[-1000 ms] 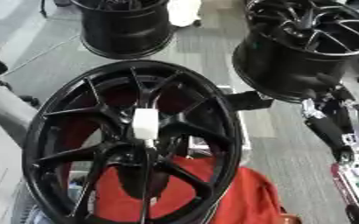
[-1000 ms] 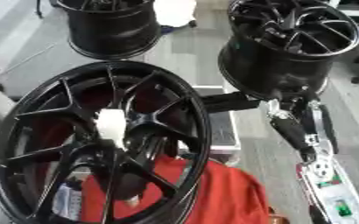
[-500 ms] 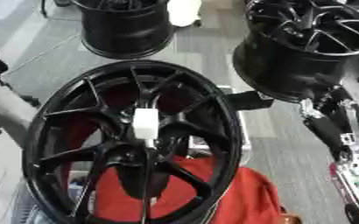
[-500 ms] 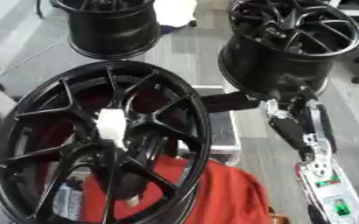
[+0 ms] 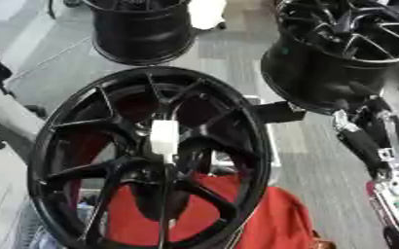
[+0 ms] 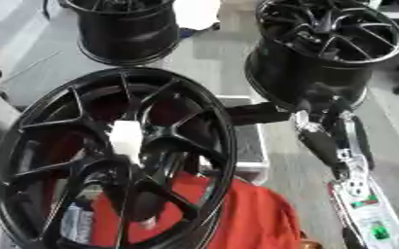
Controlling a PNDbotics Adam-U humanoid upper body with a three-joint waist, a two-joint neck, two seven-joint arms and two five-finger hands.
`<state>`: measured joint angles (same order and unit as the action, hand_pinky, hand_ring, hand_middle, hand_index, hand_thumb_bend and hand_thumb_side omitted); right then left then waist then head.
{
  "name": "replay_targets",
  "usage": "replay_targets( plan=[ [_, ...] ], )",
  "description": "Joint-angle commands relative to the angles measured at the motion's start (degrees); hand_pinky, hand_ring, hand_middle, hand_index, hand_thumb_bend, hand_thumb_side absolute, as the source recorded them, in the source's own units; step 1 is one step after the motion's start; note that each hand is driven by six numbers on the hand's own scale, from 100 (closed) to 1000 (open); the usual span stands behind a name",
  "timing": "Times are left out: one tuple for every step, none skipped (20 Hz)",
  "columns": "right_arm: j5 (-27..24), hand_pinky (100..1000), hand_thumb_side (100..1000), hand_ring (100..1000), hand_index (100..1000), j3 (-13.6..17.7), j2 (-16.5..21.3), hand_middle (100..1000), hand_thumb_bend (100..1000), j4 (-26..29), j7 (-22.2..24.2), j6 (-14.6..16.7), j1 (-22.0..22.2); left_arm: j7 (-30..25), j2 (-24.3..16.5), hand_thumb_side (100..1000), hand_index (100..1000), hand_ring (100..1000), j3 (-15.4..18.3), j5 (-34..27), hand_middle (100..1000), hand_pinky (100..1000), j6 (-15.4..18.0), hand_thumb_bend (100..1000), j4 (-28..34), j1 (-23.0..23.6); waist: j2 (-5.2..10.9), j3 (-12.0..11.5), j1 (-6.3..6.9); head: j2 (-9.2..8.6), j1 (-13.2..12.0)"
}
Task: Pull the pin out of the wheel hub.
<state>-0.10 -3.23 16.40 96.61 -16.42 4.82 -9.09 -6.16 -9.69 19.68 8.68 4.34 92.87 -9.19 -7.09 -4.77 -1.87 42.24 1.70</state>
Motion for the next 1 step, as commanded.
replay_targets(
  plan=[
    [-0.07, 657, 265, 641, 869, 0.1, 0.61, 765, 100, 0.93, 0.34, 0.11, -0.76, -0.3, -0.44, 708, 829, 566, 0.18, 0.28, 621, 580, -0.03, 100, 1.5, -0.9, 0.5, -0.13, 0.09, -0.11, -0.46]
  ],
)
